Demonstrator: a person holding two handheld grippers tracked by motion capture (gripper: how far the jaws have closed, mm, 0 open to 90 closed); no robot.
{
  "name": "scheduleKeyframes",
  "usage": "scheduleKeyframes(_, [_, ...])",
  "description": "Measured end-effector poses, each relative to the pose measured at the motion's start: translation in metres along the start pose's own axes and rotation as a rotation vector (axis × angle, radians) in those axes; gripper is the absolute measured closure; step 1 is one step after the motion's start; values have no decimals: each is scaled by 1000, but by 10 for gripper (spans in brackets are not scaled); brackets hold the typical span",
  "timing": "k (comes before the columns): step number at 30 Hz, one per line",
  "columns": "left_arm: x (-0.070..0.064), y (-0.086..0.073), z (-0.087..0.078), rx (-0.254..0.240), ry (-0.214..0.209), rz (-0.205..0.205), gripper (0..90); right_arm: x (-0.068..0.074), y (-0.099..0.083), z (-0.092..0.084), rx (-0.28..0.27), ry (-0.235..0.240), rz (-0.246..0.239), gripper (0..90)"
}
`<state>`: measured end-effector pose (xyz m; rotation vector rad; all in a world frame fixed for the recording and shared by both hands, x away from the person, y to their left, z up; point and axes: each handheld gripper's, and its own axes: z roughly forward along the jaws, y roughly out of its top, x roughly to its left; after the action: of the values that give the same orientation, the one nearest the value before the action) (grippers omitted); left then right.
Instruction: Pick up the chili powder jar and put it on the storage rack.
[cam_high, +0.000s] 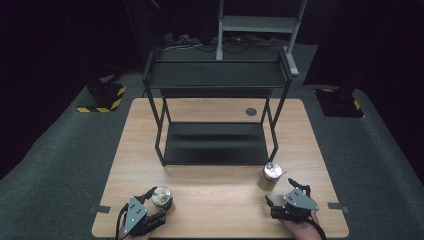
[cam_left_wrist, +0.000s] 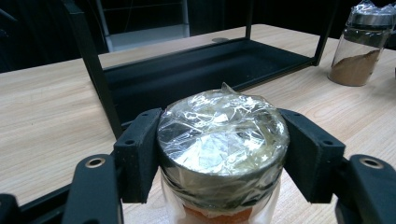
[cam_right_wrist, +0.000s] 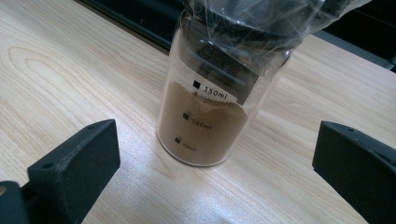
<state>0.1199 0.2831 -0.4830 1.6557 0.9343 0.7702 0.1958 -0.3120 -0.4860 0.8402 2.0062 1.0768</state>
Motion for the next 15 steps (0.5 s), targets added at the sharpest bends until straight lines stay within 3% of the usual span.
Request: scheduleKeyframes(15, [-1, 6, -5, -14, 17, -33, 346, -1, 1, 0, 5, 5, -1, 0])
